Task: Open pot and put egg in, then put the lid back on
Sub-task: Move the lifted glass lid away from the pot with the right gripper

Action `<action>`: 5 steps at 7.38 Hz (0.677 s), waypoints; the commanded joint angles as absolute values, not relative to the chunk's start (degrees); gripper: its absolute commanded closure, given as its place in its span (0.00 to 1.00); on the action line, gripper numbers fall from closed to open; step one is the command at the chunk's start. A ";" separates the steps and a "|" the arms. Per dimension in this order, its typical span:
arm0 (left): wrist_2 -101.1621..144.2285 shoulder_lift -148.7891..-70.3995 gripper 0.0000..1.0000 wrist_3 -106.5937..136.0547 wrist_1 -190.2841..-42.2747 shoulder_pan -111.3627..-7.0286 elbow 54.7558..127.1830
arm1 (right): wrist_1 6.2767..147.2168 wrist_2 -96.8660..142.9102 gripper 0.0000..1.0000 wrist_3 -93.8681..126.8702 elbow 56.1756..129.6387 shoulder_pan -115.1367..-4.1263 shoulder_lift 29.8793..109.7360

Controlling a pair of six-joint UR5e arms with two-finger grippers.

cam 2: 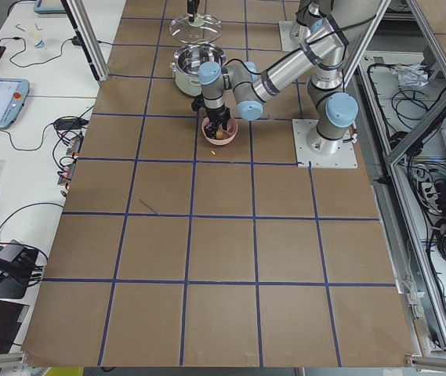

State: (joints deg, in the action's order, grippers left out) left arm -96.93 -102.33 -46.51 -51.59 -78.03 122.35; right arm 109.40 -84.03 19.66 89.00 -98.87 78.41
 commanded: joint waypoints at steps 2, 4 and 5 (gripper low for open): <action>-96.94 -102.39 0.26 -46.41 -52.29 -78.05 122.34 | 103.64 -84.64 0.67 9.07 89.30 -90.98 81.82; -96.86 -102.39 0.24 -45.97 -52.56 -78.05 122.34 | 103.45 -84.55 0.67 8.61 89.47 -90.70 81.91; -96.86 -102.39 0.24 -45.36 -53.08 -78.05 122.34 | 103.45 -84.46 0.67 8.61 89.47 -90.70 81.91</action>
